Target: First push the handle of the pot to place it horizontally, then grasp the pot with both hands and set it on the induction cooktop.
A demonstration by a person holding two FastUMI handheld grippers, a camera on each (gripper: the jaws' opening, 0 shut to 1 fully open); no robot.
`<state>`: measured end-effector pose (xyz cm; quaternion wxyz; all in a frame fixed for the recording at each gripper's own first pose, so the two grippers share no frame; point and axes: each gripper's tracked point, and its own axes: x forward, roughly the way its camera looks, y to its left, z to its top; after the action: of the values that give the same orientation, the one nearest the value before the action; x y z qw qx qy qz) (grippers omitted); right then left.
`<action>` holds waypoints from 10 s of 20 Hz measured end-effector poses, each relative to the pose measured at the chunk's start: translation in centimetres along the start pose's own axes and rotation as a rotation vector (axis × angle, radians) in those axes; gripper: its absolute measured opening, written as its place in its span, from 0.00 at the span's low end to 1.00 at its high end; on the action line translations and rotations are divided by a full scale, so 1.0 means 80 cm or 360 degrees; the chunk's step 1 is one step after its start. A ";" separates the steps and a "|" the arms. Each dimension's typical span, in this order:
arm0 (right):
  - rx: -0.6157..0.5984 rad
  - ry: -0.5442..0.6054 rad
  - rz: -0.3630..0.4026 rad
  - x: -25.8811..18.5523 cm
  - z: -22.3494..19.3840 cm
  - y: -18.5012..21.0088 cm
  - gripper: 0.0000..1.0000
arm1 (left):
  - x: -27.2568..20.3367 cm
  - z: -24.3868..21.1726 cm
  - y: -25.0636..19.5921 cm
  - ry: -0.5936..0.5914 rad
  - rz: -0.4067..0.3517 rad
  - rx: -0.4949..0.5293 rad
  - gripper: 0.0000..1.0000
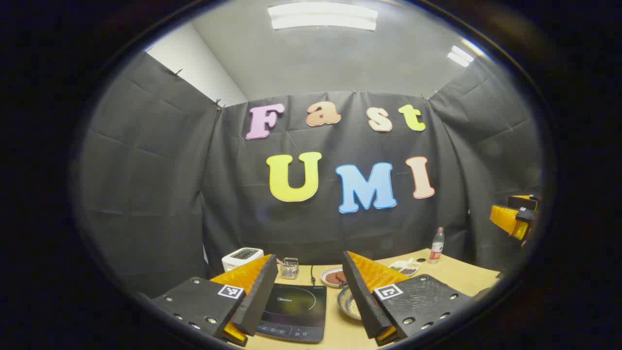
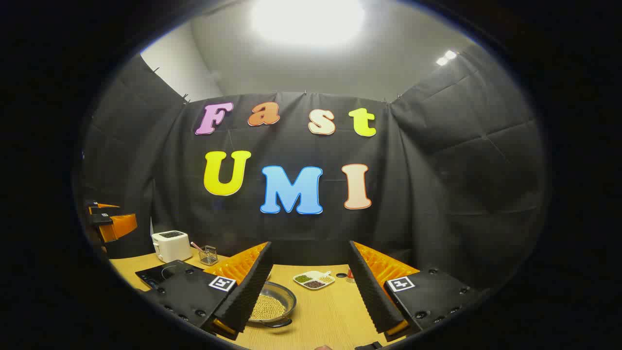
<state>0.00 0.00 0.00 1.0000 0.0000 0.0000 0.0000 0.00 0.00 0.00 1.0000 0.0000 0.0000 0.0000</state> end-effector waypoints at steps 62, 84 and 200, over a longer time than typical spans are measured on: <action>-0.0130 0.0918 0.0683 -0.007 -0.223 0.171 0.02 | -0.003 -0.004 0.107 -0.0032 0.0134 0.0045 0.79; -0.0147 0.1539 0.0887 0.028 -0.397 0.146 0.02 | 0.036 -0.019 0.070 0.0073 0.0354 0.0146 0.79; 0.0222 0.1327 0.0185 0.257 -0.389 0.009 0.43 | 0.273 -0.405 -0.141 0.1200 -0.0160 -0.0140 0.58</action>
<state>20.53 0.71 -31.08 0.9103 0.0675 0.4045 0.0565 21.82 -11.30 -32.43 0.9277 -0.0430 0.3677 -0.0490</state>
